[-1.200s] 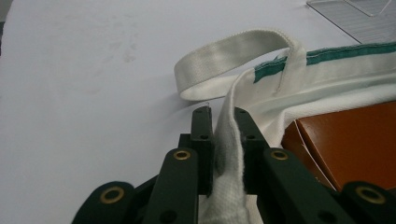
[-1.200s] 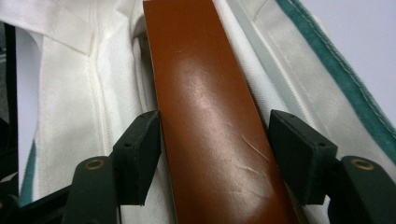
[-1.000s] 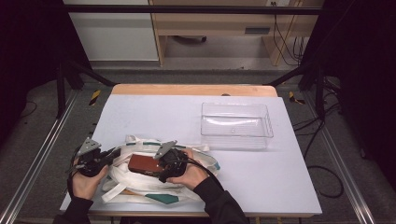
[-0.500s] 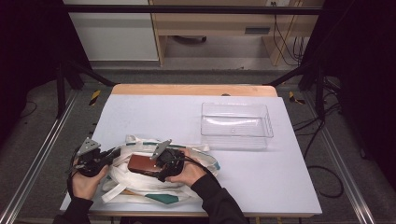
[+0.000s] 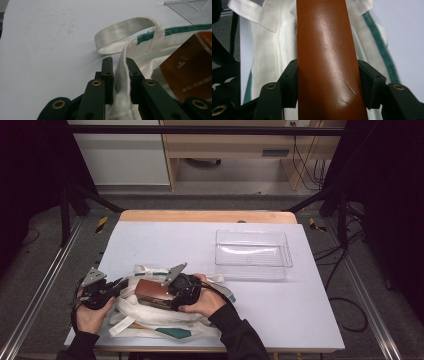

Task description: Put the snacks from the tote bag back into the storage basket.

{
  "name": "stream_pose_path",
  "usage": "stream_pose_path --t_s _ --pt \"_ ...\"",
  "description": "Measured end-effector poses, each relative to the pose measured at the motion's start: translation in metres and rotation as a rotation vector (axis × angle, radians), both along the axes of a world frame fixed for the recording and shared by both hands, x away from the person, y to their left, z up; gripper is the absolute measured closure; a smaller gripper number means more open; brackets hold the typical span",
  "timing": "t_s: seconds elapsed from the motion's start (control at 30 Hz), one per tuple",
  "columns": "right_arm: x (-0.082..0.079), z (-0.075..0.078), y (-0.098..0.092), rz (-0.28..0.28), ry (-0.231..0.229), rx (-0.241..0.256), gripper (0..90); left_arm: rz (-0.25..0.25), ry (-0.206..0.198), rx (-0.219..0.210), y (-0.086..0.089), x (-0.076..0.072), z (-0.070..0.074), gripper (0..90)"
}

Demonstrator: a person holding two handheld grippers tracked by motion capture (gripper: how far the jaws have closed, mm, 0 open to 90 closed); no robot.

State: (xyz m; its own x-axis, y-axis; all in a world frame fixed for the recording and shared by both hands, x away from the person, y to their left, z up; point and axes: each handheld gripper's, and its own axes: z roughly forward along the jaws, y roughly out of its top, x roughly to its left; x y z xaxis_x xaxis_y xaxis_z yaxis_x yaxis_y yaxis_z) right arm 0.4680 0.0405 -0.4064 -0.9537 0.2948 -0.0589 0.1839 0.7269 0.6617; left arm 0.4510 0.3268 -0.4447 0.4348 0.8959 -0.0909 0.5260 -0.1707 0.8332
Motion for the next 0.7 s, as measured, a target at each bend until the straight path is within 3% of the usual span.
stream_pose_path --t_s 0.1,0.33,0.5,0.57,0.7 --pt "-0.002 0.014 -0.009 -0.01 -0.017 0.007 42.8 0.0 -0.005 0.005 0.0 0.0 0.0 78.2" --pt "-0.004 0.03 -0.03 -0.04 -0.024 0.045 42.9 0.001 -0.031 0.022 0.0 -0.001 0.0 69.1" --pt "-0.006 0.044 -0.049 -0.07 -0.044 0.081 42.8 -0.007 -0.08 0.046 0.0 -0.005 0.002 56.4" --pt "-0.008 0.05 -0.061 -0.091 -0.05 0.096 42.8 -0.001 -0.1 0.038 0.001 -0.006 0.003 47.7" --pt "-0.008 0.056 -0.078 -0.127 -0.057 0.117 42.8 0.0 -0.121 0.019 0.002 -0.009 0.006 40.2"
